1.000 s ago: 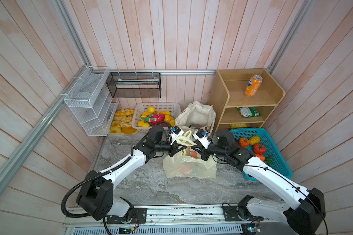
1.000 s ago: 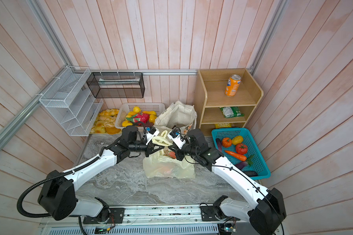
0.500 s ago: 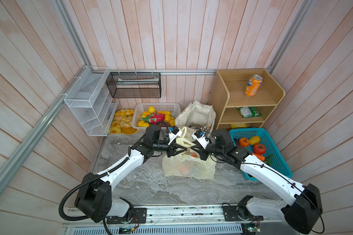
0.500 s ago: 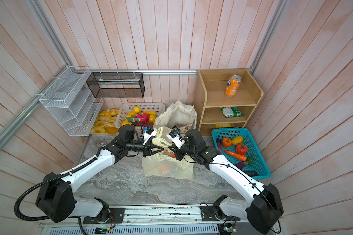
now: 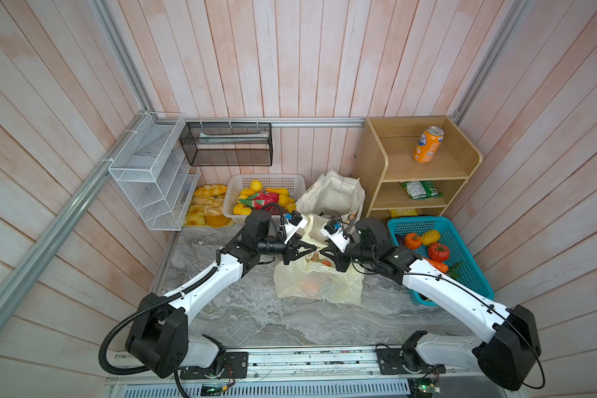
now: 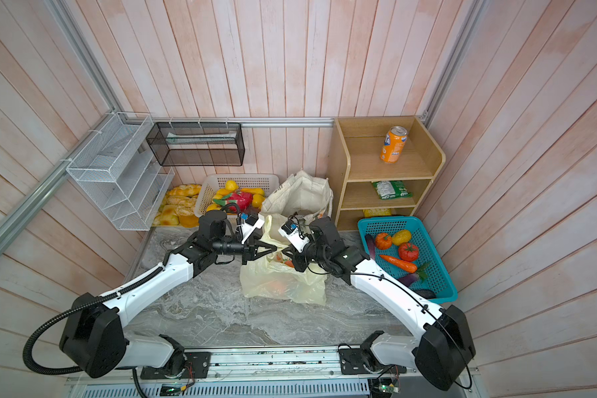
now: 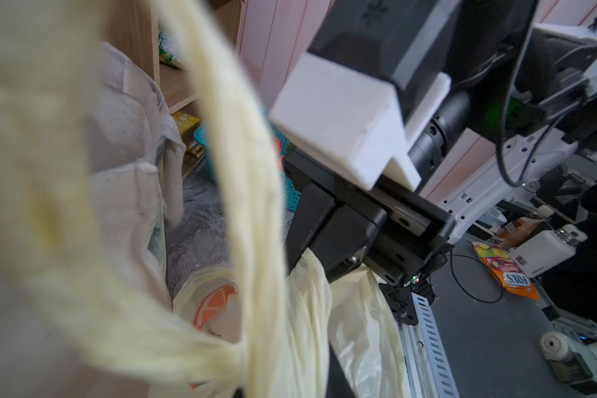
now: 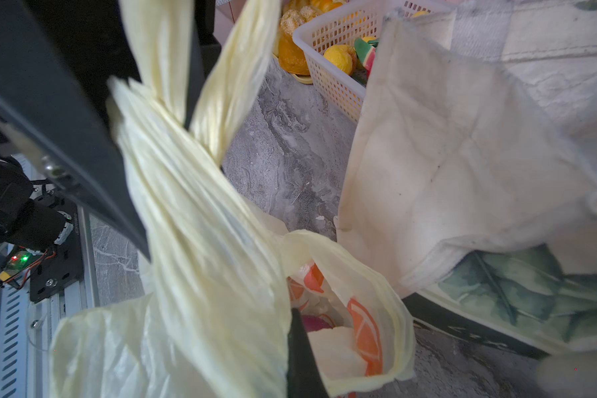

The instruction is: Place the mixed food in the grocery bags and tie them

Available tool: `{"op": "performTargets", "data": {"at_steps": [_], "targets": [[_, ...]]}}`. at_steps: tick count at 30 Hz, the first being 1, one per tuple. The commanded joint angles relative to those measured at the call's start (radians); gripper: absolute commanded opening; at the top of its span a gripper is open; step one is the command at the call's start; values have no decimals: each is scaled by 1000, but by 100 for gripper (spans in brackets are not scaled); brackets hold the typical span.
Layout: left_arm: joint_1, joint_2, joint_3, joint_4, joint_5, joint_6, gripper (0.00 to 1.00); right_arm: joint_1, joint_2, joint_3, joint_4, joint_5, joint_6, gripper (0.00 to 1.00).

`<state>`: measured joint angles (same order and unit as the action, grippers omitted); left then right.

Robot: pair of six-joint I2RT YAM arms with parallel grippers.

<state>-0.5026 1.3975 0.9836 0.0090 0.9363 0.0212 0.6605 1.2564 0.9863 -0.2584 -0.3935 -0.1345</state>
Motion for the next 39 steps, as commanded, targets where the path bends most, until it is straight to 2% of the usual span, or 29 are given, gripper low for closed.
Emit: {"op": "performTargets", "data": {"at_steps": [1, 6, 10, 12, 13, 14, 17, 20, 23, 27, 33, 39], "targets": [[6, -6, -13, 27, 10, 0, 0, 4, -15, 19, -7, 17, 2, 0], [6, -15, -40, 73, -9, -28, 0, -14, -55, 11, 19, 99, 23, 0], [0, -34, -74, 136, -25, -67, 0, -86, -86, -8, 55, 85, 91, 2], [-10, -47, -91, 158, -61, -75, 0, -105, -103, -7, 38, 59, 109, 43], [-17, -53, -96, 165, -85, -76, 0, -105, -118, -3, 17, 47, 115, 54], [-24, -58, -101, 174, -102, -78, 0, -105, -136, 1, 1, 34, 124, 58], [-56, -76, -113, 184, -179, -54, 0, -107, -208, 29, -60, -22, 167, 59], [-90, -86, -125, 199, -227, -19, 0, -115, -249, 79, -60, -39, 263, 60], [-101, -93, -138, 231, -222, -7, 0, -130, -189, 163, -53, -77, 368, 63], [-106, -116, -177, 303, -217, -5, 0, -130, -98, 250, -30, -125, 448, 65], [-109, -134, -200, 333, -216, 16, 0, -125, -27, 296, 34, -218, 515, 63], [-111, -132, -200, 333, -203, 32, 0, -87, 25, 320, 68, -233, 547, 62]]}}
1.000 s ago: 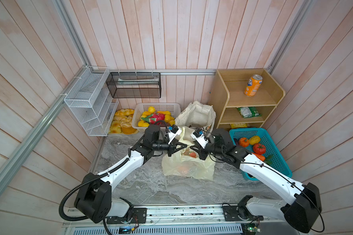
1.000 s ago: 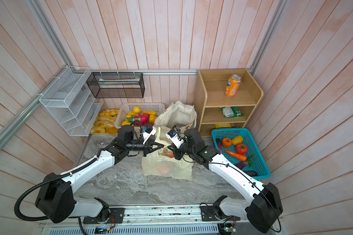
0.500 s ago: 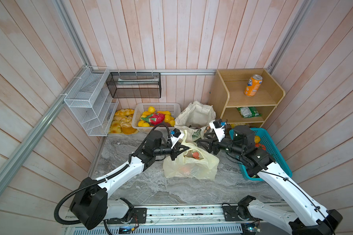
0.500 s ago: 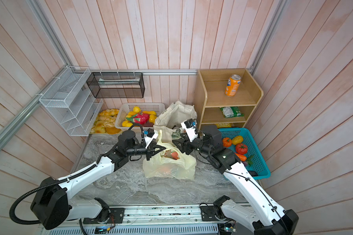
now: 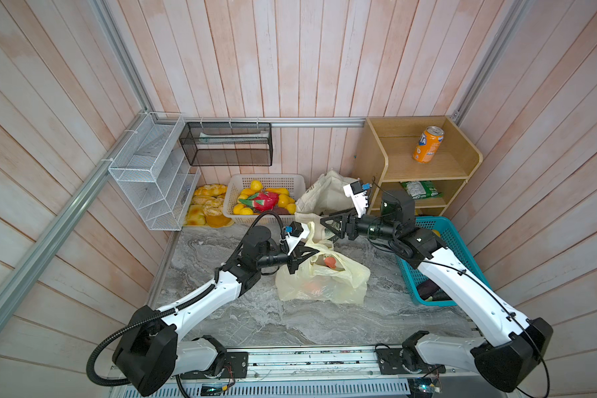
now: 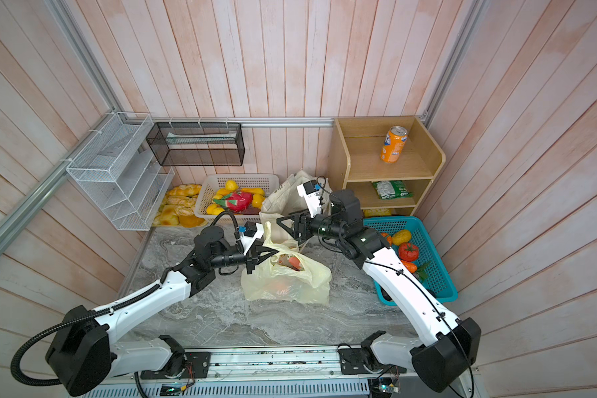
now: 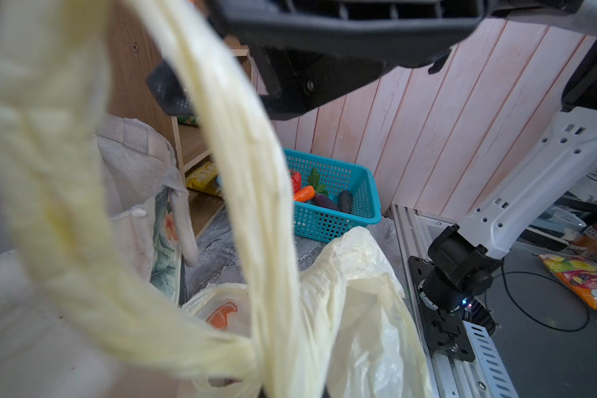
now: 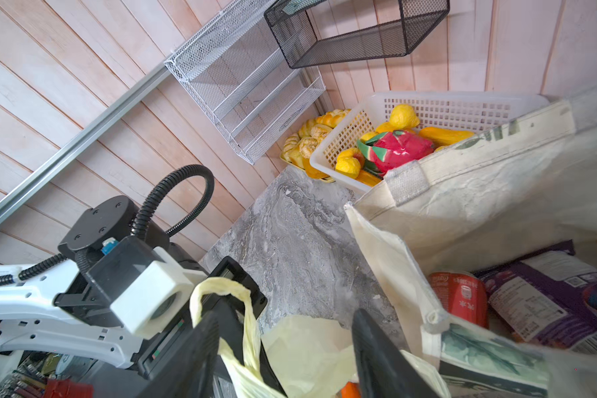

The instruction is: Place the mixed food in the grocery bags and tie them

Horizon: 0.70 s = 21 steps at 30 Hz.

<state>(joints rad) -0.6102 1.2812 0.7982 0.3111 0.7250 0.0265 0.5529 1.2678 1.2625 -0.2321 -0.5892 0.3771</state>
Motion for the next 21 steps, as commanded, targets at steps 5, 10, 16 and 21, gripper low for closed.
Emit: {"op": "performTargets", "data": {"at_steps": [5, 10, 16, 21], "targets": [[-3, -10, -10, 23, 17, 33, 0, 54, 28, 59, 46, -23, 34, 62], [-2, -6, -13, 26, 24, 32, 0, 66, 42, 51, 56, -16, 42, 59], [-3, 3, -7, 31, 31, 29, 0, 80, 96, 83, 46, -15, 41, 54], [-2, 9, -7, 38, 40, 25, 0, 98, 127, 113, 21, -20, 23, 36]]}}
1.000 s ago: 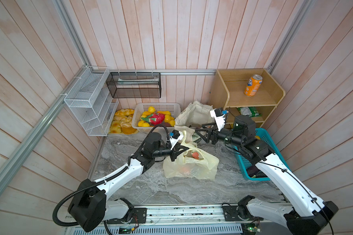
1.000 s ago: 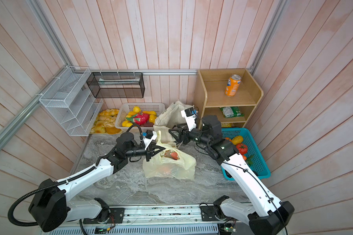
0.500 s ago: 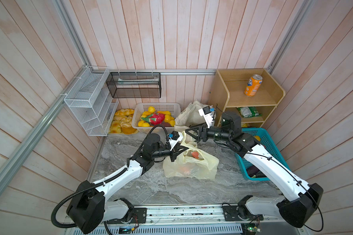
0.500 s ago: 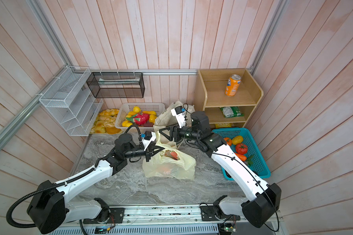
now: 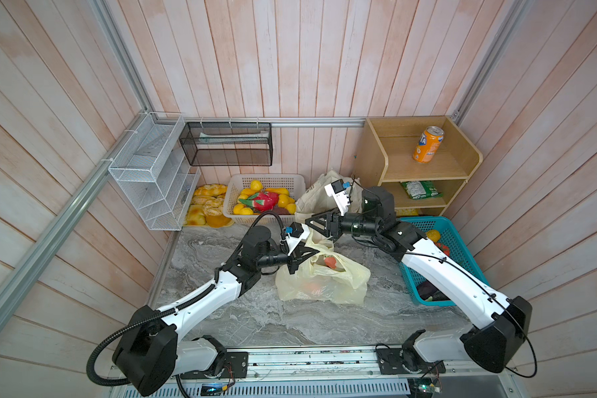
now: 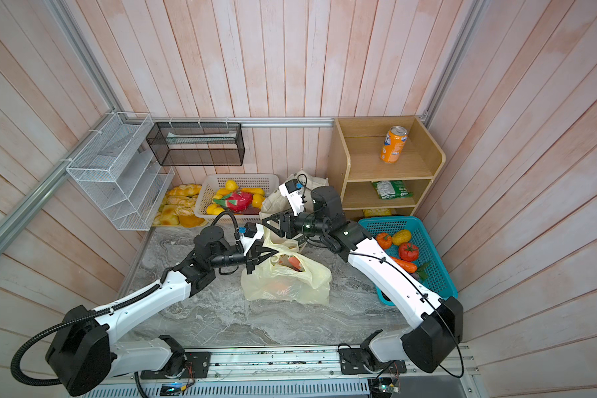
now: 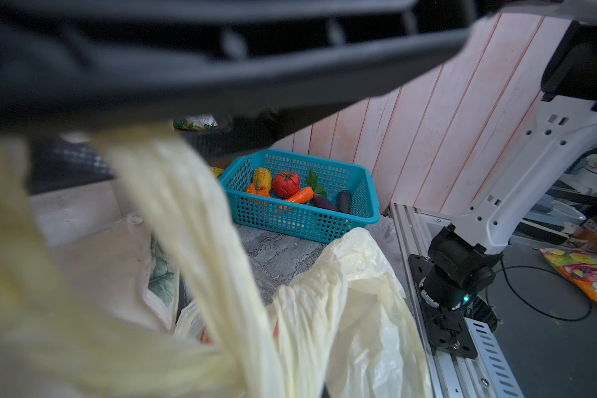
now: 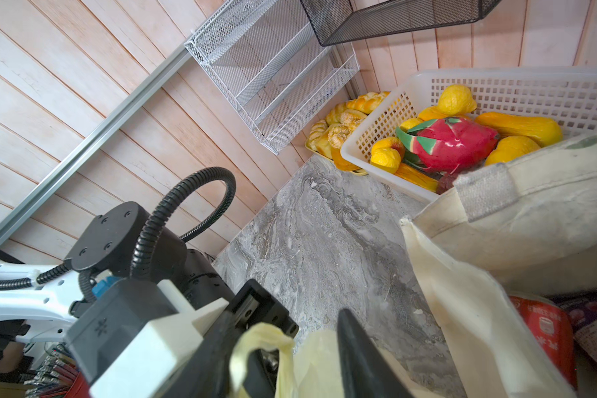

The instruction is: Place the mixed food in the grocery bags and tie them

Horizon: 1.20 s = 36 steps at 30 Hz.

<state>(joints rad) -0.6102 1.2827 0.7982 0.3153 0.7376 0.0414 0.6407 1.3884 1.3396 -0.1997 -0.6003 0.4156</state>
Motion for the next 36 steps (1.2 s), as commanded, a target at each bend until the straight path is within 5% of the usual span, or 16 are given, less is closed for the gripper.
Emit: {"op": "performTargets", "data": {"at_steps": [1, 8, 18, 27, 36], "targets": [[-3, 9, -5, 33, 28, 10, 0, 11, 6, 34, -13, -7, -16, 32], [-2, 11, -1, 33, 20, 4, 0, 11, -21, 24, -24, -8, -30, 0], [15, 12, -6, 41, -10, -66, 0, -18, -173, -89, 25, 217, 9, 0], [20, 30, -13, 86, -96, -190, 0, -16, -406, -406, 202, 435, 185, 0], [20, 74, 25, 78, -142, -270, 0, 112, -551, -612, 289, 525, 323, 0]]}}
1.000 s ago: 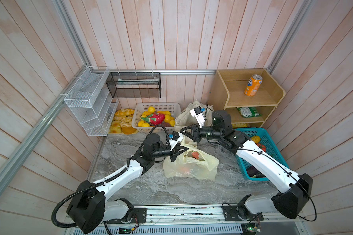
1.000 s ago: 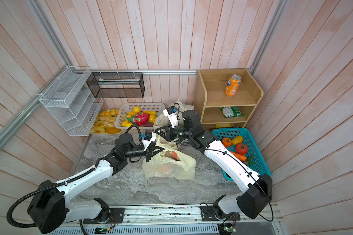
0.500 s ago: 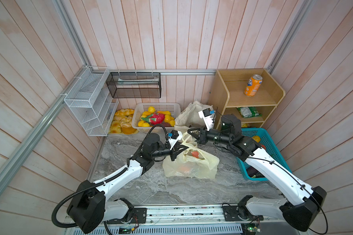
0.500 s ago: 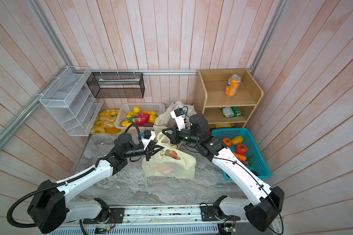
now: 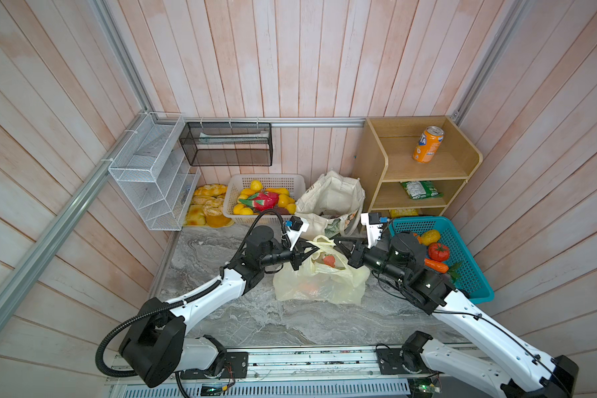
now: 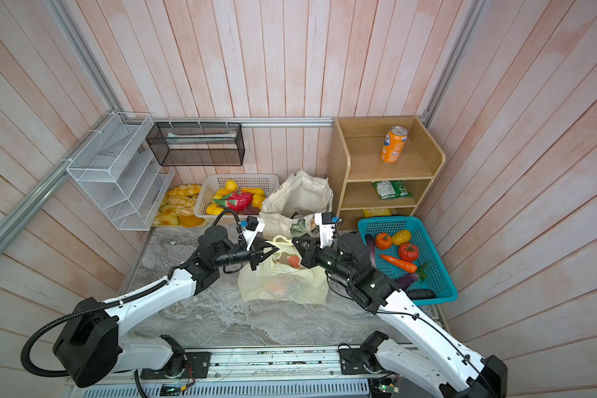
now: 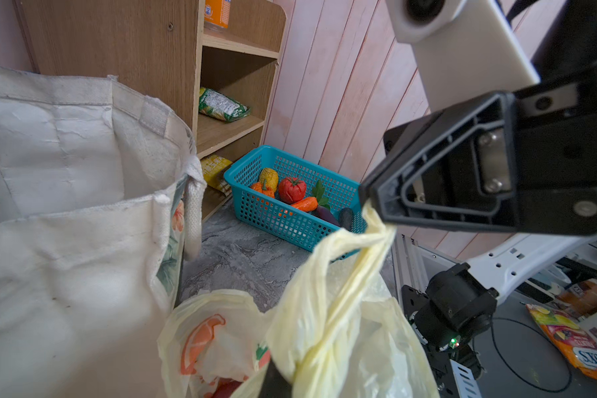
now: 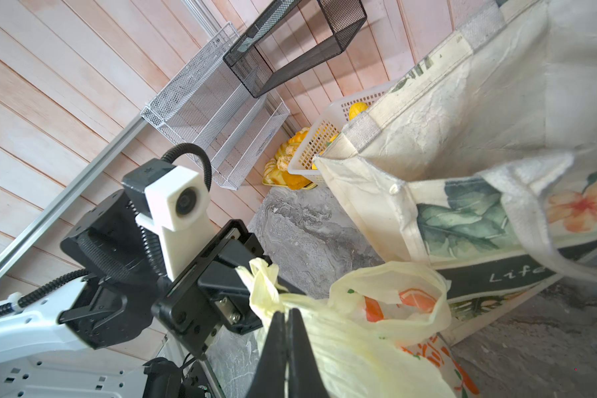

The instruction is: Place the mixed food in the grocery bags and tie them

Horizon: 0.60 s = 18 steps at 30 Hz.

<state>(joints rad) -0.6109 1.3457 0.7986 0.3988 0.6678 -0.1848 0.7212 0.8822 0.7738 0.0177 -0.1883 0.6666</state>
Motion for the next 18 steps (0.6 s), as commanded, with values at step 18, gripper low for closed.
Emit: {"op": "performTargets", "data": {"at_steps": [18], "targets": [[21, -56, 20, -53, -4, -6, 0, 109, 118, -257, 268, 130, 183, 0]]}}
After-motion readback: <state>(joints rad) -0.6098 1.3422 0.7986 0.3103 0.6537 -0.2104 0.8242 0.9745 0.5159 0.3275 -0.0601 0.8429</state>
